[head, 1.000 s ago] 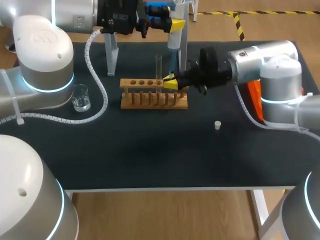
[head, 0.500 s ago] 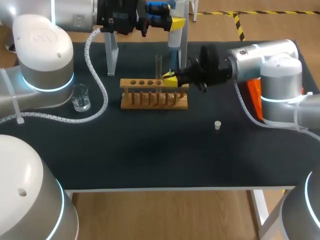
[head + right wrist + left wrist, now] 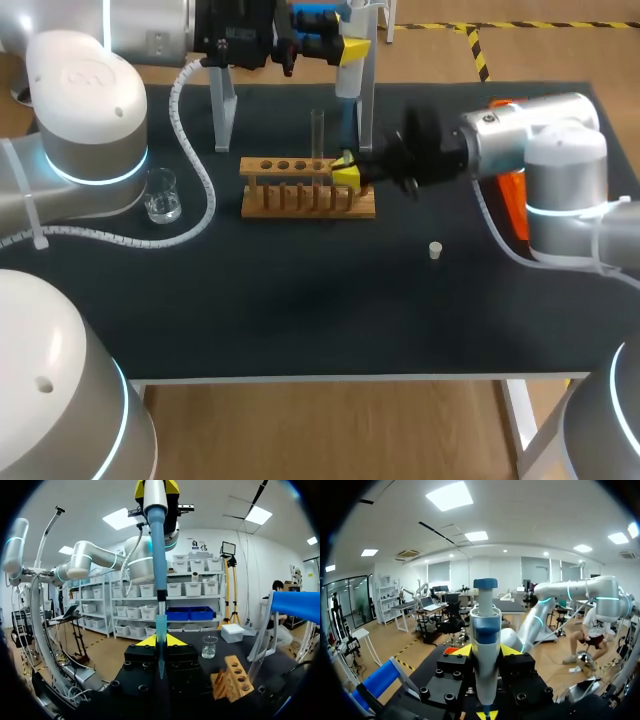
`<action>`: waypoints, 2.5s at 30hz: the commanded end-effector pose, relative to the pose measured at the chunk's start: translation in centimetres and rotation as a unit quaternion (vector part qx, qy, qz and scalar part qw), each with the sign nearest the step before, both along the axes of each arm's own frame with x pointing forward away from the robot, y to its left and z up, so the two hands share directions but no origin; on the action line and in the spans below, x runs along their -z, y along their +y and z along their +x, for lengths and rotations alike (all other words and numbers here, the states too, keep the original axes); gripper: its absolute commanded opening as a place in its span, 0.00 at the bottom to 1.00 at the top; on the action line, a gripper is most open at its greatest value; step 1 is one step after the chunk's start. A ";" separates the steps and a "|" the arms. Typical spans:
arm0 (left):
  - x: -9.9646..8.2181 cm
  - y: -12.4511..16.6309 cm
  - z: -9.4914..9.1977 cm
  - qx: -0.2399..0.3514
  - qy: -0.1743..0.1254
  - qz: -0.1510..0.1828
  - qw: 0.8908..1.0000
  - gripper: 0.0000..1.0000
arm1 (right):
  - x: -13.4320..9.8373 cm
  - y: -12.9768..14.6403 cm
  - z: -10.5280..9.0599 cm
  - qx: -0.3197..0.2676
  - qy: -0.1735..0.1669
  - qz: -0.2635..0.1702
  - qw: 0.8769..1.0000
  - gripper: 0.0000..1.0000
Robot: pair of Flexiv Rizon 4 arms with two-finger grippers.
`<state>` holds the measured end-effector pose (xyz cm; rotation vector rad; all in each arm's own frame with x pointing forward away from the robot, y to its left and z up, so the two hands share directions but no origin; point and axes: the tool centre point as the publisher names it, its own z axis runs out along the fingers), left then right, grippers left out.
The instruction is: Invert the test tube, pick up the pipette, mount the tip to pipette, aspirate from beaker and dispense into the tube, eject the tip, return the pipette, and cap with the stopper.
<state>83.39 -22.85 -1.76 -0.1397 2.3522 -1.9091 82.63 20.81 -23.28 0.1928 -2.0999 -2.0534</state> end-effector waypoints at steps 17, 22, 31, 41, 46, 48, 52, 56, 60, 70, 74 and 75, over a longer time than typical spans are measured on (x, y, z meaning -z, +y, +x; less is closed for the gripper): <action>0.0 -0.1 0.1 0.000 -0.001 -0.001 1.000 0.00 | 0.5 -0.9 -0.7 0.007 0.000 0.000 1.000 0.00; -0.2 0.0 -0.2 -0.005 -0.009 0.005 1.000 0.00 | 0.5 -0.9 -0.7 0.007 0.000 0.000 1.000 0.00; -0.4 -0.1 -0.4 -0.005 -0.019 0.009 1.000 0.00 | 0.5 -0.9 -0.7 0.007 0.000 0.000 1.000 0.00; -0.5 -0.1 -0.4 -0.003 -0.022 0.007 1.000 0.00 | 0.5 -0.9 -0.7 0.007 0.000 0.000 1.000 0.00; -0.5 -0.1 -0.4 -0.003 -0.022 0.007 1.000 0.00 | 0.5 -0.9 -0.7 0.007 0.000 0.000 1.000 0.00; -0.5 -0.1 -0.4 -0.003 -0.022 0.007 1.000 0.00 | 0.5 -0.9 -0.7 0.007 0.000 0.000 1.000 0.00; -0.5 -0.1 -0.4 -0.003 -0.022 0.007 1.000 0.00 | 0.5 -0.9 -0.7 0.007 0.000 0.000 1.000 0.00; -0.5 -0.1 -0.4 -0.003 -0.022 0.007 1.000 0.00 | 0.3 -0.6 -0.3 0.008 -0.001 -0.003 1.000 0.00; -0.5 -0.1 -0.4 -0.003 -0.022 0.007 1.000 0.00 | 0.1 -0.3 0.0 0.009 -0.008 -0.007 1.000 0.00; -0.5 -0.1 -0.4 -0.003 -0.022 0.007 1.000 0.00 | -1.1 0.5 0.2 0.004 -0.019 -0.007 1.000 0.00; -0.5 -0.1 -0.4 -0.003 -0.022 0.007 1.000 0.00 | -1.6 0.6 0.1 0.002 -0.024 -0.004 1.000 0.00; -0.5 -0.1 -0.4 -0.003 -0.022 0.007 1.000 0.00 | -1.8 0.6 0.1 0.002 -0.025 -0.004 1.000 0.00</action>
